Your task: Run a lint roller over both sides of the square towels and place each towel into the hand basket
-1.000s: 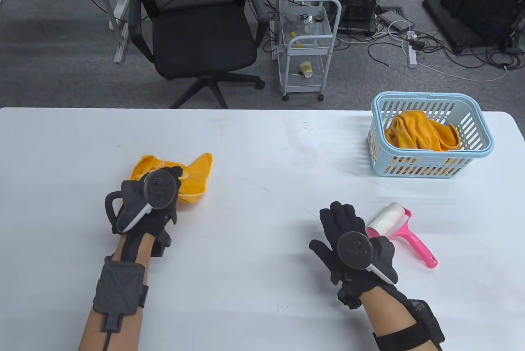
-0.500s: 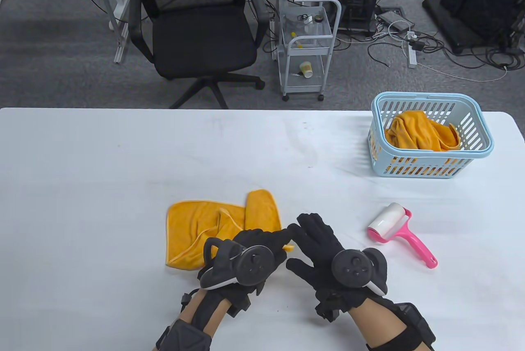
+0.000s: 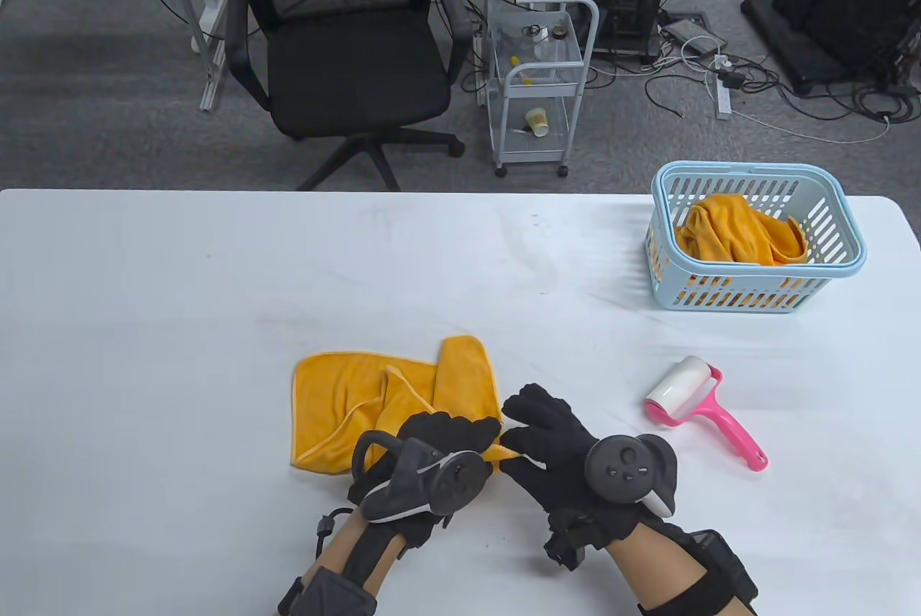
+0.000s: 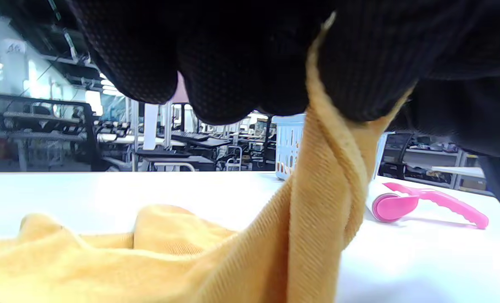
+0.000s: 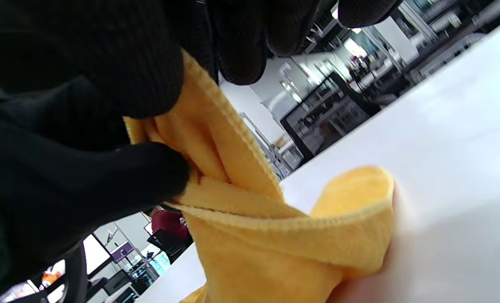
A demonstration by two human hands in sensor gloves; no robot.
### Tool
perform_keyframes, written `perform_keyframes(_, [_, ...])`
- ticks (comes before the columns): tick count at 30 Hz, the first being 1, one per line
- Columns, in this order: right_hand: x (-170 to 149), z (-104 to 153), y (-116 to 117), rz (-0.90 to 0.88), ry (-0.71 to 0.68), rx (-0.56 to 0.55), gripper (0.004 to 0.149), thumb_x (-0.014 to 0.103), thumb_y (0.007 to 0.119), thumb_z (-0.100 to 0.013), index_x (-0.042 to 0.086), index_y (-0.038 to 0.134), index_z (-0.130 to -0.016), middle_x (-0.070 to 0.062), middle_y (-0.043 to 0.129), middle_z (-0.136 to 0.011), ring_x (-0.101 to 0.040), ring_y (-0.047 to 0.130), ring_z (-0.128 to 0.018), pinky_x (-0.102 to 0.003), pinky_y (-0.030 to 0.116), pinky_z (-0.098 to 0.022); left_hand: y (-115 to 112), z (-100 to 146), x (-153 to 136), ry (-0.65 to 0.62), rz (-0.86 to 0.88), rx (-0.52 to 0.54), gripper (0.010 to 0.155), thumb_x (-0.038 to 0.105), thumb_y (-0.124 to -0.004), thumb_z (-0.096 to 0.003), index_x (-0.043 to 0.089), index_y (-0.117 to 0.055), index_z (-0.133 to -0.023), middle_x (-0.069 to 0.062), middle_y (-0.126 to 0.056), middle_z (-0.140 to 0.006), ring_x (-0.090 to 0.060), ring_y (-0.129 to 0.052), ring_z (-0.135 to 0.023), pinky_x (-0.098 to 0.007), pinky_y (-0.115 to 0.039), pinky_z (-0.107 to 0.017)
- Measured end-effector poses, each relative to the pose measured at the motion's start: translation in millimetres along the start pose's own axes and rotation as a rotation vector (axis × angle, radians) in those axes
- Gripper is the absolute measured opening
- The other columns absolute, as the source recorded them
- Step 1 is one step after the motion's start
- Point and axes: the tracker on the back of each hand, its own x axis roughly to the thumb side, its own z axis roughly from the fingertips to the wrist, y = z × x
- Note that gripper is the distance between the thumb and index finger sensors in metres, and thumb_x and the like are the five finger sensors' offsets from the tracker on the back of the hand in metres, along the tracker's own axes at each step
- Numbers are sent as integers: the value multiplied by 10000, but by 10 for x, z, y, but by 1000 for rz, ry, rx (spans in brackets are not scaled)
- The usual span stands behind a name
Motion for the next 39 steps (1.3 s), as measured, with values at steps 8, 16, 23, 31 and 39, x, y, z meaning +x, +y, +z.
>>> perform_keyframes(8, [186, 57, -20, 104, -86, -71, 373, 412, 870, -495, 204, 814, -801, -52, 660, -1070, -380, 526, -1075, -667, 510, -730, 35, 12, -157, 175, -111, 71, 383, 418, -891, -462, 381, -847, -841, 48, -975, -756, -249, -1011, -629, -583, -775, -630])
perform_keyframes(16, [116, 44, -113, 160, -31, -134, 368, 411, 857, -498, 200, 806, -795, -61, 671, -1059, -392, 542, -1061, -668, 529, -714, 413, 147, -294, 169, 178, 215, 365, 349, -845, -497, 369, -822, -861, 10, -886, -955, -311, -974, -818, -593, -765, -650])
perform_keyframes(23, [-22, 31, -250, 63, 60, -196, 363, 410, 836, -507, 203, 792, -802, -68, 666, -1057, -395, 549, -1055, -662, 535, -712, 383, 123, -323, 6, 487, 103, 405, 387, -767, -529, 372, -671, -922, 41, -946, -753, -228, -997, -609, -594, -748, -644])
perform_keyframes(31, [-30, 64, -469, 2, 62, -287, 367, 406, 844, -509, 203, 787, -809, -70, 646, -1067, -400, 522, -1062, -676, 519, -711, 370, 148, -100, -28, -52, 158, 490, 506, -953, -379, 382, -779, -820, 110, -964, -528, -142, -990, -393, -531, -836, -557])
perform_keyframes(39, [41, 145, -709, 63, 33, -439, 361, 405, 833, -512, 200, 778, -804, -46, 669, -1056, -377, 555, -1060, -671, 539, -713, 277, 71, -439, 272, -274, 53, 428, 434, -940, -429, 405, -819, -839, 69, -932, -755, -232, -976, -638, -610, -733, -654])
